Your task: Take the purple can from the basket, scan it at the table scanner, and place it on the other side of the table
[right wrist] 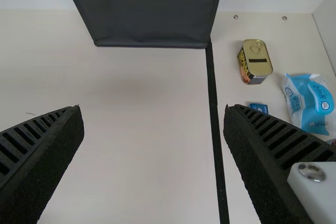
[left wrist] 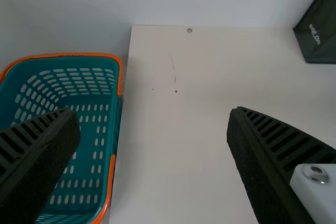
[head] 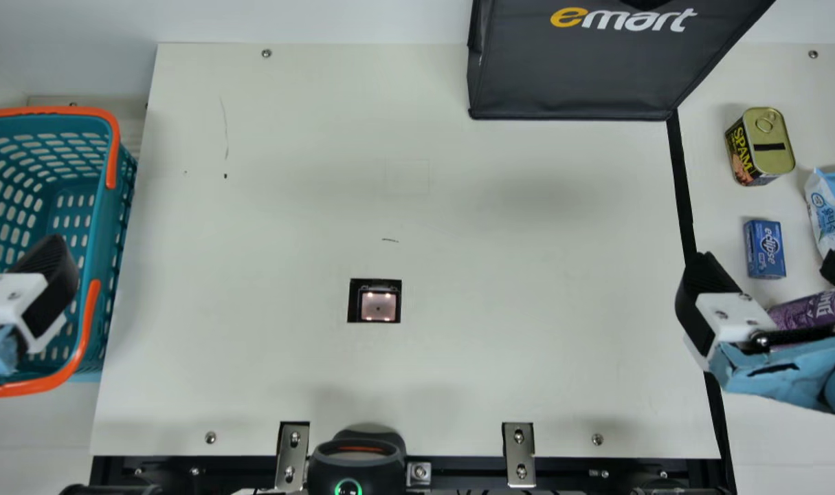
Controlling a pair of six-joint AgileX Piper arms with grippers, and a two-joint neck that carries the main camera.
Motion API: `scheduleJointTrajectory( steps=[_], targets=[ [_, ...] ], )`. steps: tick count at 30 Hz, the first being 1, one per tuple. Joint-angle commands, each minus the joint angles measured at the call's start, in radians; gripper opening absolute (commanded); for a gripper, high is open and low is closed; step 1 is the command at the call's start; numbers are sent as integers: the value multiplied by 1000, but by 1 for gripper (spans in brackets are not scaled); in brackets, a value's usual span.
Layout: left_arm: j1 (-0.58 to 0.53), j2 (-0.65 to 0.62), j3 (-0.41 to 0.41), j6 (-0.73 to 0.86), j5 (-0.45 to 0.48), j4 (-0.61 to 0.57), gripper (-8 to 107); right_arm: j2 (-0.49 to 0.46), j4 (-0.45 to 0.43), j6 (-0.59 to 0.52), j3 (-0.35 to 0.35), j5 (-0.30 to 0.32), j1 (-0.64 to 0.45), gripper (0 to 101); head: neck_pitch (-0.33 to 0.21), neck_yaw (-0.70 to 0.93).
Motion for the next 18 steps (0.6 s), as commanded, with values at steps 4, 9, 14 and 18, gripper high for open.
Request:
scheduleJointTrajectory(
  steps=[4, 9, 14, 18],
  targets=[
    [0, 0, 0, 0, 0, 0, 90, 0, 1, 0, 0, 1, 1, 95, -27, 2],
    [0, 0, 0, 0, 0, 0, 90, 0, 1, 0, 0, 1, 1, 95, -27, 2],
    [0, 0, 0, 0, 0, 0, 90, 0, 1, 0, 0, 1, 1, 95, -27, 2],
    [0, 0, 0, 0, 0, 0, 90, 0, 0, 0, 0, 0, 1, 95, -27, 2]
  ],
)
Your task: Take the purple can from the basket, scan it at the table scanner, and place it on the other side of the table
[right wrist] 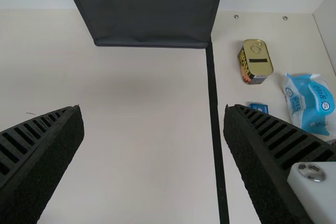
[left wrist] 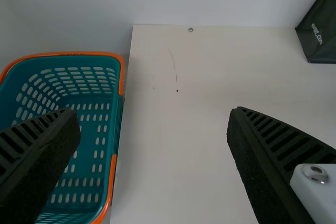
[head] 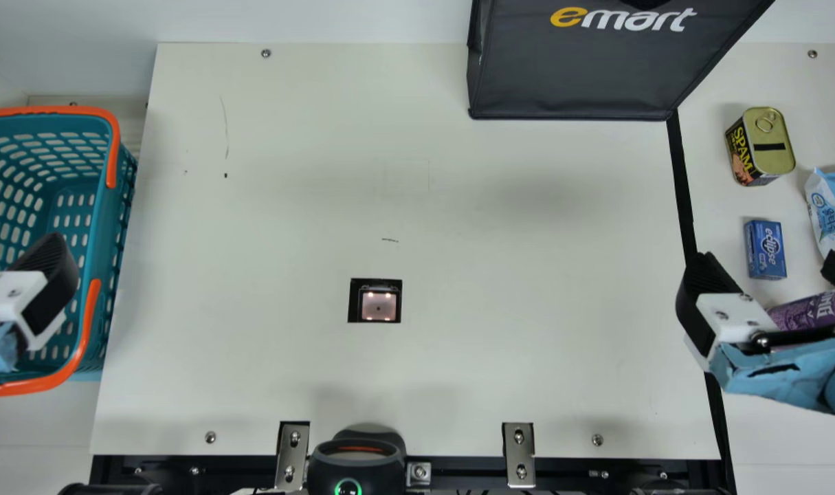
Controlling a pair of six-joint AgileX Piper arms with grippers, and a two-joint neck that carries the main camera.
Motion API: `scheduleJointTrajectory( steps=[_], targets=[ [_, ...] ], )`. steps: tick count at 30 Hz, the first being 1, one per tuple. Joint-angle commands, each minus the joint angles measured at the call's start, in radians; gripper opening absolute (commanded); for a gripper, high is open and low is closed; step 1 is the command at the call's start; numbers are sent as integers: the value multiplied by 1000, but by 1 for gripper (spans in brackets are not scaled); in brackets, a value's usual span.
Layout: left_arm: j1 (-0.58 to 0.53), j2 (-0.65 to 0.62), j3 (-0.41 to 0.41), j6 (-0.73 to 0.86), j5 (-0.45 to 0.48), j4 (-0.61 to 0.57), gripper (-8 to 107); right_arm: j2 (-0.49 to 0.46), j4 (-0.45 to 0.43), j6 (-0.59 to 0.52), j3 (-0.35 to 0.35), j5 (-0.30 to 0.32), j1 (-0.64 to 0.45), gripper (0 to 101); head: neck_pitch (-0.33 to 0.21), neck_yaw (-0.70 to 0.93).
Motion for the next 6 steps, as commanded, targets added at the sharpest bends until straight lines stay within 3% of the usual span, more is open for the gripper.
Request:
scheduleJointTrajectory(
  steps=[1, 6],
  targets=[
    [0, 0, 0, 0, 0, 0, 90, 0, 0, 0, 0, 0, 0, 95, -27, 2],
    [0, 0, 0, 0, 0, 0, 90, 0, 0, 0, 0, 0, 0, 95, -27, 2]
  ],
)
